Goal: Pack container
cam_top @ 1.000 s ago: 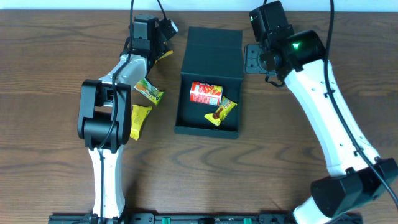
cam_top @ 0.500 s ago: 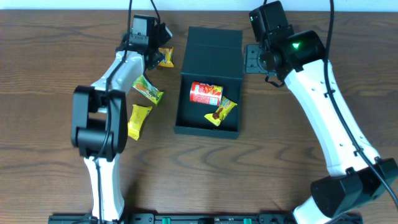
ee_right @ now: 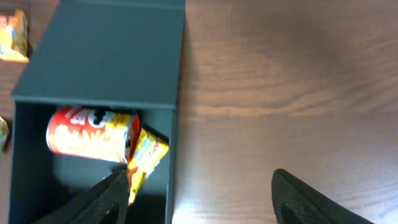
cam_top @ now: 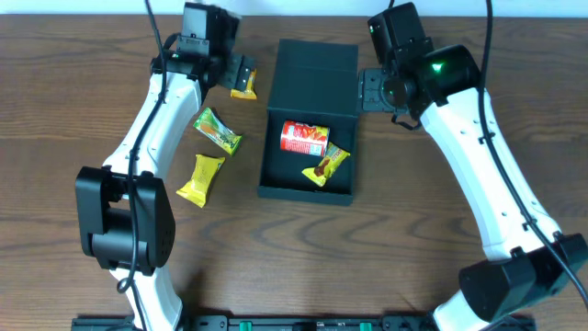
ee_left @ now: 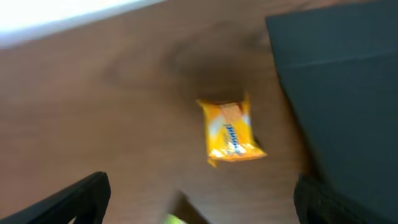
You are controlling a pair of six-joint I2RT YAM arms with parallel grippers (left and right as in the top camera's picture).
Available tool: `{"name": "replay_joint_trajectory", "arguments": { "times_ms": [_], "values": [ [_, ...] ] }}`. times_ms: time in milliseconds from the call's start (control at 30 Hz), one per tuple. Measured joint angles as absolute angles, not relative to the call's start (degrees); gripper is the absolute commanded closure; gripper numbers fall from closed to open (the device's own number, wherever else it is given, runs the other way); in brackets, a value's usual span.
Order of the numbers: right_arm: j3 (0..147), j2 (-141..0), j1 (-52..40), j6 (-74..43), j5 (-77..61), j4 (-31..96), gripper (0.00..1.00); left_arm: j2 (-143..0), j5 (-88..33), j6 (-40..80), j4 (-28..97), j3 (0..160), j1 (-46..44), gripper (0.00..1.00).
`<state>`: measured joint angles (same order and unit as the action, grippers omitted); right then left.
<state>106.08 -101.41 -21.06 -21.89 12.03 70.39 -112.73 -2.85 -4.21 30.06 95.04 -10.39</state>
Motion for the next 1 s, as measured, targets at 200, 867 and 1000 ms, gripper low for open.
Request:
{"name": "replay_joint_trajectory", "arguments": {
  "times_ms": [200, 867, 1000],
  "values": [
    [106.1, -101.4, -21.1, -22.2, 11.6, 71.4, 0.10, -112.7, -8.7, 5.8, 32.6, 95.0, -10.5, 0.05],
    [106.1, -101.4, -21.1, -22.5, 11.3, 68.5, 0.01, -118.1, -3.4, 5.9, 24.8, 95.1, -11.0, 0.05],
    [106.1, -101.4, -21.1, -22.6, 11.4, 67.9, 0.01, -121.3, -2.6, 5.7, 23.7, 95.1, -11.0, 0.04]
  ]
}}
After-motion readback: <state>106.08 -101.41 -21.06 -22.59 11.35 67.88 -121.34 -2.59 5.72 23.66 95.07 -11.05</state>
